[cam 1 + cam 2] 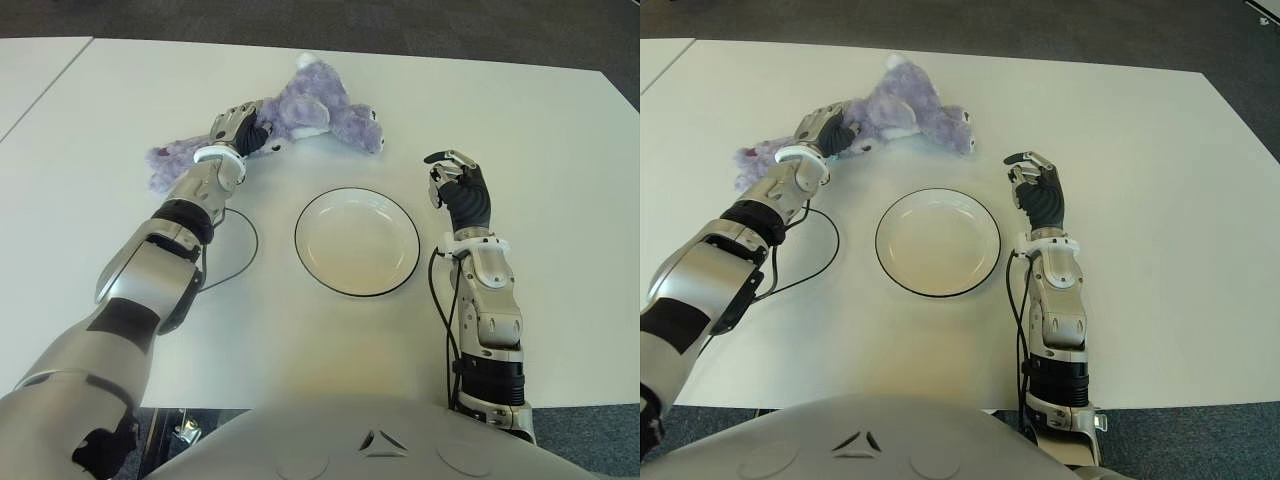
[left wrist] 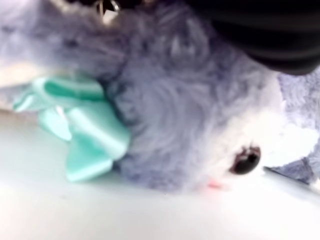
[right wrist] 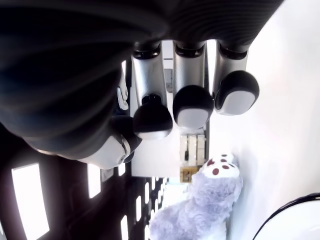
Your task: Put the doll into the plate.
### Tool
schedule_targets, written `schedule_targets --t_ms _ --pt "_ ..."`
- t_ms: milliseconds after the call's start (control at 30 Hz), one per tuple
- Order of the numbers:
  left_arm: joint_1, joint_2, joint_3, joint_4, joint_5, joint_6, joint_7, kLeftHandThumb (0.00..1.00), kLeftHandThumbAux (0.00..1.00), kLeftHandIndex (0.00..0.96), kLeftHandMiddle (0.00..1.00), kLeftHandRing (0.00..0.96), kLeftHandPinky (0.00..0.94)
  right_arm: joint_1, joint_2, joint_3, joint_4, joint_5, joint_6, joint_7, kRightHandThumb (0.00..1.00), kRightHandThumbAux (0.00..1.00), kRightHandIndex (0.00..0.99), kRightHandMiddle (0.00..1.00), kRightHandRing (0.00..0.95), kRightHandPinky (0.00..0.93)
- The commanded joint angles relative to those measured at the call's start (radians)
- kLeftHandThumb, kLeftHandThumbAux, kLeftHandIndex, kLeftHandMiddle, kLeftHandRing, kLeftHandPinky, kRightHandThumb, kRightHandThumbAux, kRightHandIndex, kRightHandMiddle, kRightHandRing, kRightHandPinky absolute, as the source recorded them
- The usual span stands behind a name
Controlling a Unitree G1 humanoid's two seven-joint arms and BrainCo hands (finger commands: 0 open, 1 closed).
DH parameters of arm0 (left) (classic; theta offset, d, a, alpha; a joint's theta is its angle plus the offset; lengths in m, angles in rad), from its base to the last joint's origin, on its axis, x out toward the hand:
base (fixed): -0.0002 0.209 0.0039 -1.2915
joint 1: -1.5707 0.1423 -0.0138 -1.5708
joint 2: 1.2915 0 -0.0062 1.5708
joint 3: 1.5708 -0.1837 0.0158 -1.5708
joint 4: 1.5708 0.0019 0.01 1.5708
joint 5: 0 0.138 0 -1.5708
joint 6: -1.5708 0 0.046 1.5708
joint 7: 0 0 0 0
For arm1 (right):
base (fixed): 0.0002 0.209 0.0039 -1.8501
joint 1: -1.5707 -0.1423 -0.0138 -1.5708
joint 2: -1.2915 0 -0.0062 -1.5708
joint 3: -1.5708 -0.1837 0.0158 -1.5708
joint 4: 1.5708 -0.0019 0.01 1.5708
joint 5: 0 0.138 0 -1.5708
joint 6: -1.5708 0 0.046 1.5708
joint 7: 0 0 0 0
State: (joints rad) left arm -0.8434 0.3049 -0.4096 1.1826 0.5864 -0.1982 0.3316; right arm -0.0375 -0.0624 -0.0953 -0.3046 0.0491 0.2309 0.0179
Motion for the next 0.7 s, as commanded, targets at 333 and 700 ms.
schedule_targets --t_ms 333,700 --pt "0.179 -0.061 -0.032 0.14 0.02 -0.034 0.1 0.999 0.671 0.673 0.41 0.403 0.478 0.012 -0.008 -0.017 0.016 0.017 -0.014 0.015 0.724 0.712 0.442 0.882 0.883 0.895" --pt "0.179 -0.077 -0.002 0.143 -0.007 -0.027 0.155 1.0 0.66 0.762 0.464 0.465 0.458 0.015 -0.012 -0.022 0.013 0.021 -0.018 0.023 0.722 0.712 0.442 0.879 0.88 0.891"
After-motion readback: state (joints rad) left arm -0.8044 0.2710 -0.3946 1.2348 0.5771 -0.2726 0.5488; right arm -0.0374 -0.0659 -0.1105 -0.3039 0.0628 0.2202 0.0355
